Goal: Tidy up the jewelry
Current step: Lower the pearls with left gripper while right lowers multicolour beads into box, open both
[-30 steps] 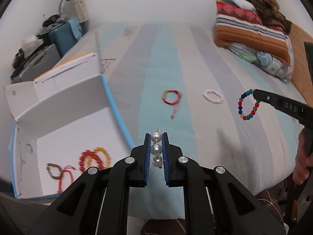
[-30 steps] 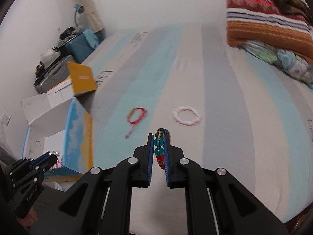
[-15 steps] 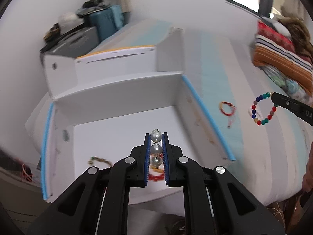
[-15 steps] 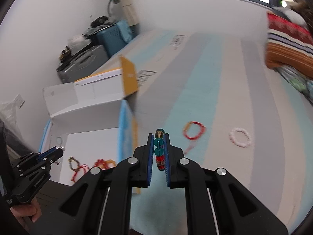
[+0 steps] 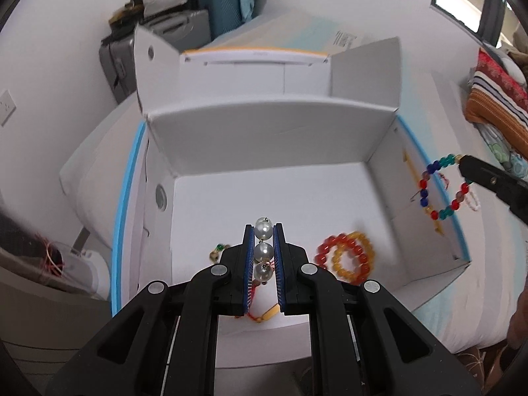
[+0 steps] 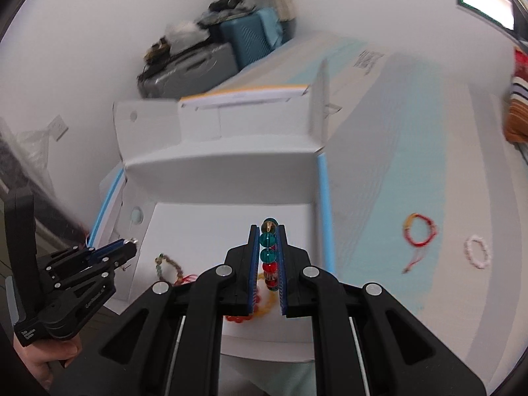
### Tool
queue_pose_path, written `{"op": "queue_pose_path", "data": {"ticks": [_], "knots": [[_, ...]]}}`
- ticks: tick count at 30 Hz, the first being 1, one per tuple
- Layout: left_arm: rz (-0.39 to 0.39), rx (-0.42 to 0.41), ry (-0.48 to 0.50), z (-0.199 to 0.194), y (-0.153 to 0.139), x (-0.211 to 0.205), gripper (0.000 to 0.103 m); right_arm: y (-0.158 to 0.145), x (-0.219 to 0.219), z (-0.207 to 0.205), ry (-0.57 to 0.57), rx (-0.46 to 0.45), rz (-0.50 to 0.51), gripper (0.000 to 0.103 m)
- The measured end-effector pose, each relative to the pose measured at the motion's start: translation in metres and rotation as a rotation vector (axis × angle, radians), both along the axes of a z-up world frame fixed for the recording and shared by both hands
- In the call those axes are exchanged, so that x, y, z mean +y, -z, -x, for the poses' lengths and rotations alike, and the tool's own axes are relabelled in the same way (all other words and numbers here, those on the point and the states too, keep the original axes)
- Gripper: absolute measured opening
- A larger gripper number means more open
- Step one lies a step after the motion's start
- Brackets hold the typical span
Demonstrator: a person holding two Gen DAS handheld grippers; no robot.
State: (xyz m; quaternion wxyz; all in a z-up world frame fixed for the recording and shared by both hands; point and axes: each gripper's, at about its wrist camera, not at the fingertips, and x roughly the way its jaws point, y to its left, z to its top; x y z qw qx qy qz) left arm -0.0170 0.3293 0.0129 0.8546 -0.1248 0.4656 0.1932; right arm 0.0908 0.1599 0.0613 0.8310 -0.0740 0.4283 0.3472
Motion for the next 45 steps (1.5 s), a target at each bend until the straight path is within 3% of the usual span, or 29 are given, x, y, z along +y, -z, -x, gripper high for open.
{"op": "queue_pose_path", "data": {"ticks": [10,23,26,27,28,29,31,36,40,45], "knots": [[0.080,0.119,-0.018,-0.014,0.046,0.022,0.011,0.065,0.041,0.000,-0.044,0.123,0.093,0.009],[0.081,0.146,-0.039,-0.015,0.059,0.025,0.013,0.081,0.048,0.003,-0.056,0.162,0.126,0.012],[0.075,0.132,-0.042,-0.012,0.053,0.020,0.026,0.074,0.047,0.005,-0.056,0.153,0.118,0.012],[0.067,0.121,-0.044,-0.010,0.050,0.019,0.037,0.070,0.044,0.006,-0.054,0.148,0.112,0.012],[0.056,0.112,-0.047,-0.008,0.046,0.017,0.047,0.067,0.043,0.006,-0.051,0.141,0.108,0.015],[0.040,0.099,-0.049,-0.006,0.041,0.014,0.050,0.062,0.040,0.006,-0.046,0.131,0.097,0.021],[0.028,0.082,-0.048,-0.004,0.034,0.009,0.061,0.051,0.030,0.006,-0.024,0.104,0.070,0.050],[-0.015,0.035,-0.043,-0.006,0.011,-0.004,0.089,0.022,-0.001,0.004,0.034,0.020,0.021,0.076],[-0.032,0.003,-0.045,-0.015,-0.002,-0.020,0.097,0.007,-0.030,-0.002,0.077,-0.031,0.011,0.083],[-0.030,-0.028,-0.013,-0.038,-0.012,-0.051,0.097,-0.004,-0.072,-0.012,0.131,-0.062,0.014,0.094]]}}
